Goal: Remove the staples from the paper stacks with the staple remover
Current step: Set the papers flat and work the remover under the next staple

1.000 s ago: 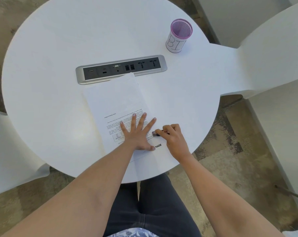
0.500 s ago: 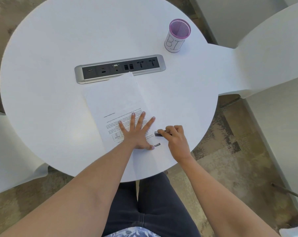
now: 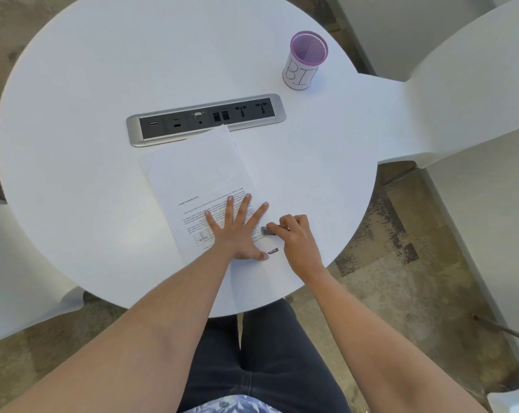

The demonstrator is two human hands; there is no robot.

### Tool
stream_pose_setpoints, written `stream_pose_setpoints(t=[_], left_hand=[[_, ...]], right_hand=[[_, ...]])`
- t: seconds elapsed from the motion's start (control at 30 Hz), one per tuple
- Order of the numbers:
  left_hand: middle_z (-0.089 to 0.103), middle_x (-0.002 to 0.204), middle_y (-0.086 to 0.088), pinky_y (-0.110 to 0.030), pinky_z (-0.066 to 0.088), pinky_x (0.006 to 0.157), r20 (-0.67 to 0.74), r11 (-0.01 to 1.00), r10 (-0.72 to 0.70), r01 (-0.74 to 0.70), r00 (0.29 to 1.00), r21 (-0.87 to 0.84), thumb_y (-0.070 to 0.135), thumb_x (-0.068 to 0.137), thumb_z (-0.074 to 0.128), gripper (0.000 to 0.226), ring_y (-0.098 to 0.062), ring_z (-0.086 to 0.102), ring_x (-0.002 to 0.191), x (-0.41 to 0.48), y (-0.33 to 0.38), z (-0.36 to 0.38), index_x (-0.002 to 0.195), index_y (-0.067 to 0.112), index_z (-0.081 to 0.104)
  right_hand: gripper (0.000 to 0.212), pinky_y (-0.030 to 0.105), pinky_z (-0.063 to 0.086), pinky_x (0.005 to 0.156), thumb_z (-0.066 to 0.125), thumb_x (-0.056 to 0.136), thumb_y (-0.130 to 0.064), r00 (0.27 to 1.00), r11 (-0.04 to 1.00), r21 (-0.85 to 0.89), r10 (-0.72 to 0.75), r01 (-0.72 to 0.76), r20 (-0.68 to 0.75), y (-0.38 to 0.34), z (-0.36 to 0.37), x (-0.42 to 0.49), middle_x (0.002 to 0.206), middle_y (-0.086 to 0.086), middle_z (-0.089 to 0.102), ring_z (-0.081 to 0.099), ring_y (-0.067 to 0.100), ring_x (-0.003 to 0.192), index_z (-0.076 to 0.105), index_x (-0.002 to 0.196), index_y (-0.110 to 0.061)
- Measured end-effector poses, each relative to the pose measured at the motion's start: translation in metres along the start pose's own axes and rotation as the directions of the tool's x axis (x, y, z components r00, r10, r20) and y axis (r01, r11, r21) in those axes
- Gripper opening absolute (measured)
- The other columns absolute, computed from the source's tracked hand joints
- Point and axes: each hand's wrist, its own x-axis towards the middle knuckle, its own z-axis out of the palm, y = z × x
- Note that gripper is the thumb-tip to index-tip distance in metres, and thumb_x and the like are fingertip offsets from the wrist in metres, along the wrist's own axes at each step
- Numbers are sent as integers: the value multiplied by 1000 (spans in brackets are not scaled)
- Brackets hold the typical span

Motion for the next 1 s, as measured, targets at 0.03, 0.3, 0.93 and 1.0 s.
stream_pose_setpoints(t=[0.03,0.3,0.93,1.0], left_hand=[[-60,132,16,-78,-19,95,4,1000,-3,3,1000,-1,80,60,61,125,-31,-47,135,0,0,0,130,58,-40],[-63,129,16,-78,-21,94,25,1000,-26,26,999,6,80,60,61,126,-30,-50,132,2,2,-1,127,58,-43],[-50,148,11,-78,-19,96,22,1000,-15,15,1000,10,77,62,63,126,-31,-47,135,-4,3,-3,133,56,-38],[-50,147,11,-78,-19,95,29,1000,-17,17,999,12,76,62,64,126,-31,-47,135,-4,3,-4,133,56,-38]], right_hand=[[39,35,50,58,69,75,15,999,999,-11,-40,40,2,2,-1,0,86,5,59,49,29,80,73,102,-12],[46,26,45,59,76,62,17,950,942,-153,-308,298,-50,12,-4,6,82,2,64,34,20,80,74,98,-12],[29,23,38,75,60,94,-16,868,805,339,401,-487,295,4,-9,12,99,5,62,54,14,86,66,123,-19],[30,24,38,73,58,95,-14,866,814,315,408,-489,290,5,-7,9,97,3,60,53,15,84,67,123,-21]])
